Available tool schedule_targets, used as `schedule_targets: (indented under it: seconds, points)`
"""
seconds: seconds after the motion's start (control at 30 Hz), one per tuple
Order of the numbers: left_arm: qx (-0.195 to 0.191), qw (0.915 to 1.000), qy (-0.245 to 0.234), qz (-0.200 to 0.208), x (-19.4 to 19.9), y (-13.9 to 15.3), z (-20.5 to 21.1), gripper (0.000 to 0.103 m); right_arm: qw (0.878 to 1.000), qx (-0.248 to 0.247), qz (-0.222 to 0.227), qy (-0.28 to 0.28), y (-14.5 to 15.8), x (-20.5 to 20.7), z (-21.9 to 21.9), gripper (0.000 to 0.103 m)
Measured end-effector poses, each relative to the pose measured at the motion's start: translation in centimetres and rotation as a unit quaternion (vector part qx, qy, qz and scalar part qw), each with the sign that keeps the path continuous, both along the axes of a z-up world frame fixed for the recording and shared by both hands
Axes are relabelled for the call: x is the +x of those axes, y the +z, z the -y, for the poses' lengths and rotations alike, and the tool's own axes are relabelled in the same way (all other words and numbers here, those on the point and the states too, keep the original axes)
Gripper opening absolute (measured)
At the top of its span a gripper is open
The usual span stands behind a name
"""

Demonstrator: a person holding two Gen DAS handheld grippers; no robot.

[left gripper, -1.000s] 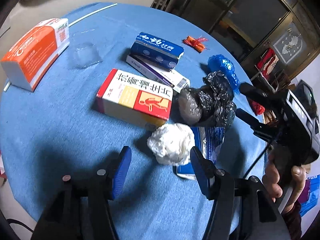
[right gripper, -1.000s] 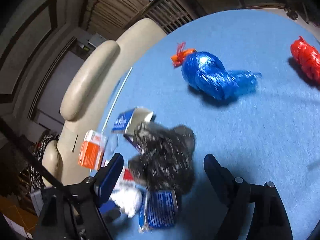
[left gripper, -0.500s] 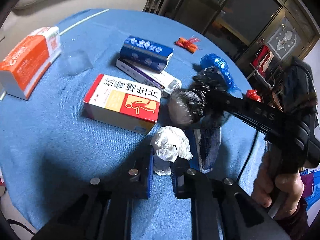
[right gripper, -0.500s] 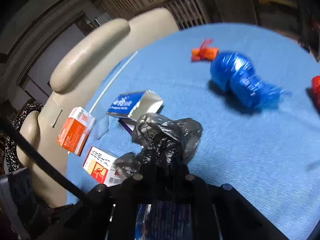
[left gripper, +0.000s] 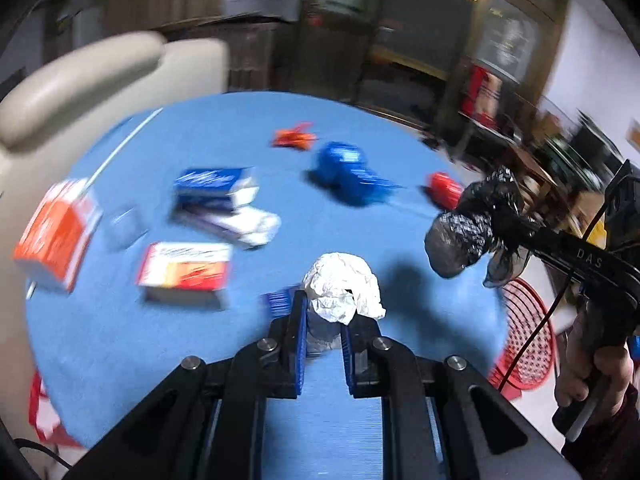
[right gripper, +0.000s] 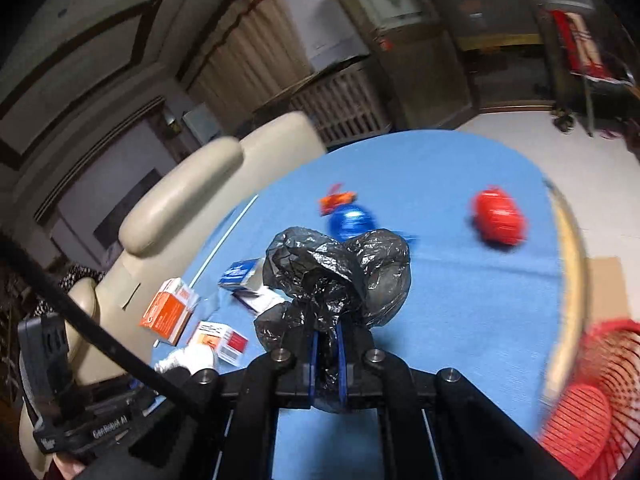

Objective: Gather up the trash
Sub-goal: 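Carry both to the red basket and release them from both tools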

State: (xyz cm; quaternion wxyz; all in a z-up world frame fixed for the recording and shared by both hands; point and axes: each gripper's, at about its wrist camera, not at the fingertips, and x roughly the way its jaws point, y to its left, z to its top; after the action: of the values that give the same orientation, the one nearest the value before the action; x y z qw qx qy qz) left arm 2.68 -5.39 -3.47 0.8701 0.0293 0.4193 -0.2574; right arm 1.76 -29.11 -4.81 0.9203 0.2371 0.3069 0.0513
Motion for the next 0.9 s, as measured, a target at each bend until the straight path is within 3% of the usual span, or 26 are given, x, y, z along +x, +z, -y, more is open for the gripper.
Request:
schedule_targets:
  seconds: [0.2,0.37,0.6,0.67,0.8,0.9]
  points:
    - [0.018,0.9936,-0.111,-0.011,-3.0,-0.4,8.5,0.016,0.996,0.008,-0.020,-0.083,-1.3,-9.2,7.7,0.008]
    - [0.046,0.9779,-0.203,-0.019,-6.3,-1.7,16.4,0.016,0.987,0.034,-0.055,-0.147,-3.7,-15.6,13.6,0.008]
    - [0.064,0.9576,-0.276,-0.052,-8.6,-3.9,24.6,0.017,0.973,0.103,-0.083,-0.188,-7.5,-20.4,19.2,0.012]
    - [0.081,0.9522,-0.290,-0.052,-9.2,-4.5,26.5,0.025,0.970,0.120,-0.095,-0.189,-8.3,-20.8,20.1,0.012]
    - [0.097,0.9515,-0.289,-0.045,-8.9,-5.2,27.7,0.056,0.959,0.152,-0.103,-0.214,-9.7,-21.7,21.8,0.012]
    - [0.097,0.9548,-0.279,-0.035,-8.7,-4.7,26.3,0.057,0.952,0.163,-0.101,-0.239,-10.2,-21.6,23.8,0.013]
